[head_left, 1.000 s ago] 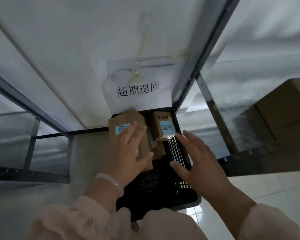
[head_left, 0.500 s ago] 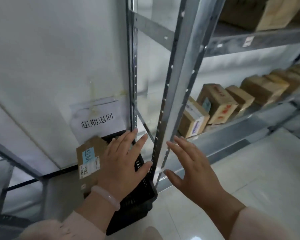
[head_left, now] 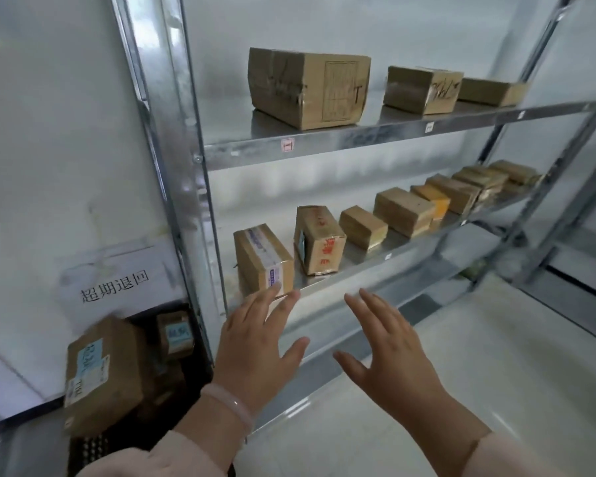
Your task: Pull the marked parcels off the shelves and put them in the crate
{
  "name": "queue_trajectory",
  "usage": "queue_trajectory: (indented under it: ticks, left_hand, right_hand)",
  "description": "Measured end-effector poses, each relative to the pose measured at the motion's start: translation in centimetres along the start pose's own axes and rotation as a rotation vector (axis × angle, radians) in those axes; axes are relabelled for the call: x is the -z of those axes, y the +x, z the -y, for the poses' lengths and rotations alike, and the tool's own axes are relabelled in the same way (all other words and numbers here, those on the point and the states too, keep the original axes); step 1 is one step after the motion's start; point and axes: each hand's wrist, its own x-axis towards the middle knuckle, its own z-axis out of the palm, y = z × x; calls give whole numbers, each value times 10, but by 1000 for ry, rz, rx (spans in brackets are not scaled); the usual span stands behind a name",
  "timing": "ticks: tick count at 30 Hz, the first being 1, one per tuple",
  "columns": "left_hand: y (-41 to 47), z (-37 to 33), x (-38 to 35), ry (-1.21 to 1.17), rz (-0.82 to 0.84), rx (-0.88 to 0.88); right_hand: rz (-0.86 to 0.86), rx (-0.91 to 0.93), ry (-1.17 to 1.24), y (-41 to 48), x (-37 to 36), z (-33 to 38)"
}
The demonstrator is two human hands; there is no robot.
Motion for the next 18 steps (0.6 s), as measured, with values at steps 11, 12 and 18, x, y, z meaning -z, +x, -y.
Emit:
queue_trajectory:
  ticks: [11, 12, 18]
  left_hand:
    - [92, 28, -64, -26, 36, 243]
    - [103, 33, -71, -35, 49, 271]
    - [158, 63, -104, -61, 102, 483]
  right_hand:
    - [53, 55, 30, 93, -32, -39]
    - [64, 63, 34, 105, -37, -40]
    - [101, 76, 55, 172, -69, -47]
